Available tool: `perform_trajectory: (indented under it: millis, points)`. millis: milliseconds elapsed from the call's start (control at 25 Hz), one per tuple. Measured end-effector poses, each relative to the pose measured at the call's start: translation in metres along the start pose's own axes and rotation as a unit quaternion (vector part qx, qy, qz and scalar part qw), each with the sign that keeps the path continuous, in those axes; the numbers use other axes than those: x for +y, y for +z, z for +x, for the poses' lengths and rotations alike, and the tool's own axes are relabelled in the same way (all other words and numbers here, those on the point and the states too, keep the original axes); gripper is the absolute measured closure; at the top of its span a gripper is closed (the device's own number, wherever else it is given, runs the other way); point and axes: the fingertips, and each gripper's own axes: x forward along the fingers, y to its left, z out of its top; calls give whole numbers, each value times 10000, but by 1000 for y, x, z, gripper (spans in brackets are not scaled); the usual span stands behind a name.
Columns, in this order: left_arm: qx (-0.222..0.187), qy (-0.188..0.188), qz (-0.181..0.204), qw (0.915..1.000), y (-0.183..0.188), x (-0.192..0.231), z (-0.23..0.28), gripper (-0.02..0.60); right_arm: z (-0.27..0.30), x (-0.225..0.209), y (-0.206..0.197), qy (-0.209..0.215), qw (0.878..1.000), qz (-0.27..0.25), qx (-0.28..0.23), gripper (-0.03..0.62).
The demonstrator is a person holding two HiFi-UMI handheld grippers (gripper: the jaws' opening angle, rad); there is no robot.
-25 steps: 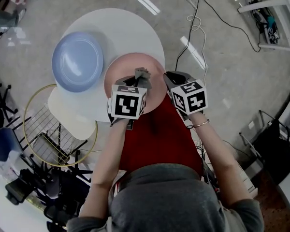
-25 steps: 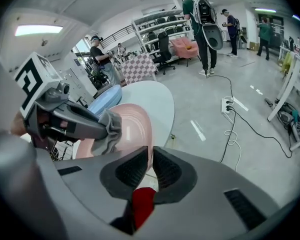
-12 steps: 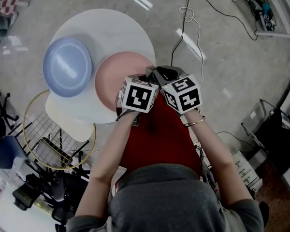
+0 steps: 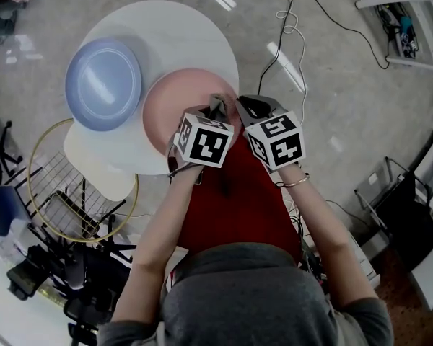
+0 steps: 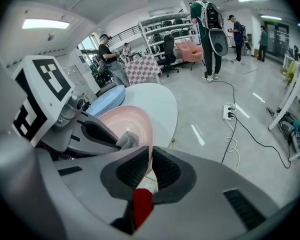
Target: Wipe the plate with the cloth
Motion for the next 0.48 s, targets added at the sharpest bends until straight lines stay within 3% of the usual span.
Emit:
perform_trajectory:
  millis: [480]
  points:
    - [-137, 589, -525, 9968, -32, 59, -26, 545, 3, 6, -3, -90, 9997, -198, 53, 549]
